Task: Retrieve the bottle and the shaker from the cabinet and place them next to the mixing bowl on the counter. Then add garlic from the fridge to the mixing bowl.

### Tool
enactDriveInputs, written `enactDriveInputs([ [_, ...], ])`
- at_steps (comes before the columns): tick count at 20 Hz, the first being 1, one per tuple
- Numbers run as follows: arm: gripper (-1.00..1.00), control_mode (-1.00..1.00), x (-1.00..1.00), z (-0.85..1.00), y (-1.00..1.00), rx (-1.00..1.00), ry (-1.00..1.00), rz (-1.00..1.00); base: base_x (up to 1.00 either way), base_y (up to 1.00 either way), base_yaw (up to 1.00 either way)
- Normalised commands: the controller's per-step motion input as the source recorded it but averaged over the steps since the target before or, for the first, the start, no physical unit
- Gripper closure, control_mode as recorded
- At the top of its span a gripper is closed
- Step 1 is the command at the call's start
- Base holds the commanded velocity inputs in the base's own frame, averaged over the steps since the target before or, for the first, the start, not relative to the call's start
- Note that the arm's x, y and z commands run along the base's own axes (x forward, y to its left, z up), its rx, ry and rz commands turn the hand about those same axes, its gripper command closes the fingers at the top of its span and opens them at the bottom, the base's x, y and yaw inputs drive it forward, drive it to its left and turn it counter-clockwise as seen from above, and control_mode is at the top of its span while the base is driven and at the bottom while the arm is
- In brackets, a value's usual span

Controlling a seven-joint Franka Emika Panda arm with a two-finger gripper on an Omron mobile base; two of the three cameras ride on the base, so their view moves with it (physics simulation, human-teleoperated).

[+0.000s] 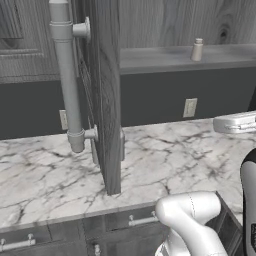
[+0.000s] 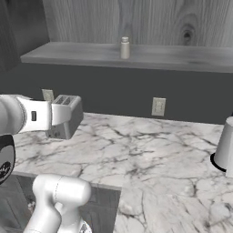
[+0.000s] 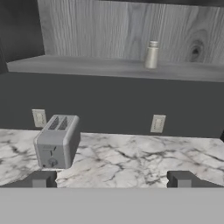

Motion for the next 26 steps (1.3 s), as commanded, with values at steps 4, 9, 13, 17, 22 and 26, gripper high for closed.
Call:
enactDriveInputs([
  [4,-1.00,1.00,0.00,0.00,0.00,0.00,0.00,0.00,0.00,0.00,0.00],
  [9,-1.00,1.00,0.00,0.00,0.00,0.00,0.00,0.00,0.00,0.00,0.00],
  [13,-1.00,1.00,0.00,0.00,0.00,0.00,0.00,0.00,0.00,-0.04,0.00],
  [17,-1.00,-1.00,0.00,0.17,-0.05,0.00,0.00,0.01,0.00,-0.03,0.00],
  [22,-1.00,-1.00,0.00,0.73,-0.14,-0.08,0.13,0.01,0.00,0.00,0.00],
  [26,-1.00,-1.00,0.02,0.86,-0.05,-0.20,0.15,0.02,0.00,0.00,0.00],
])
